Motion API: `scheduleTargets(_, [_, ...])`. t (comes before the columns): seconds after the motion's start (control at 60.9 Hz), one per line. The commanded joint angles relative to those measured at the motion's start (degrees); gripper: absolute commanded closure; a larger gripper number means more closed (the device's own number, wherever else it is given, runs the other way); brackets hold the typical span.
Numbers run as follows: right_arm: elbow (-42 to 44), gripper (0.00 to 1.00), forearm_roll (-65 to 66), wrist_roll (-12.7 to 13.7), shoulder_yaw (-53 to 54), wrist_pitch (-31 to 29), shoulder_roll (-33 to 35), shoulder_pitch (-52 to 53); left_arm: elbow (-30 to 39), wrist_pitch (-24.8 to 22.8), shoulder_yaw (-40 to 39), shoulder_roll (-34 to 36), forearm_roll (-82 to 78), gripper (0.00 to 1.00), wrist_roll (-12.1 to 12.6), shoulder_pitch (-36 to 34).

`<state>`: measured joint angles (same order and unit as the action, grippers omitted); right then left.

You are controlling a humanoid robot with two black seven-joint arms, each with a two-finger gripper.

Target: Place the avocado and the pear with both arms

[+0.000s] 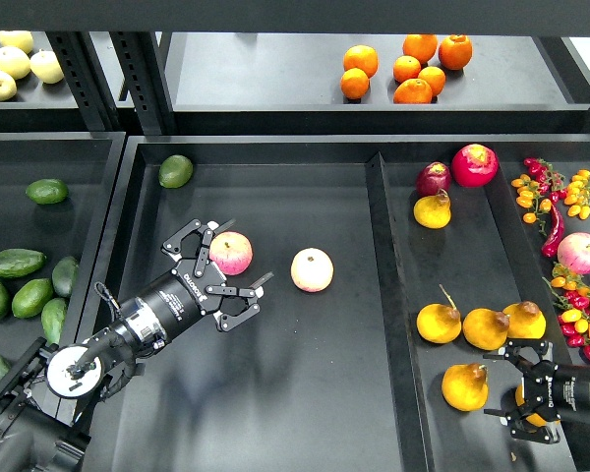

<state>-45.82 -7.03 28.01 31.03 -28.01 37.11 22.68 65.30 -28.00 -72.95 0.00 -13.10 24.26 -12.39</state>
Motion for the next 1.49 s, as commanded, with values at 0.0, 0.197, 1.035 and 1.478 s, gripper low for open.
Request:
scheduleTargets(0.0, [-1.6,0.11,-0.3,0.0,-0.2,0.0,2.4,1.1,0.1,0.0,0.0,0.0,0.0,0.01,0.1,0.0])
scheduleTargets(0.197, [-3.5,0.1,-0.9,0.0,0.0,0.0,5.5,1.9,0.3,0.0,0.0,0.0,0.0,0.01,0.1,0.0])
scheduleTargets(1.035, [-2.9,0.11,4.8,0.0,28.9,0.0,-14.3,6.9,0.7,0.0,-0.2,0.0,0.0,0.01,-0.4,-0.2])
scheduleTargets(1.478, [-1.0,0.1,6.9,-10.6,31.7,0.0,-28.7,6.9,-0.3,0.0,-0.4,0.0,0.0,0.01,-1.9,-0.3])
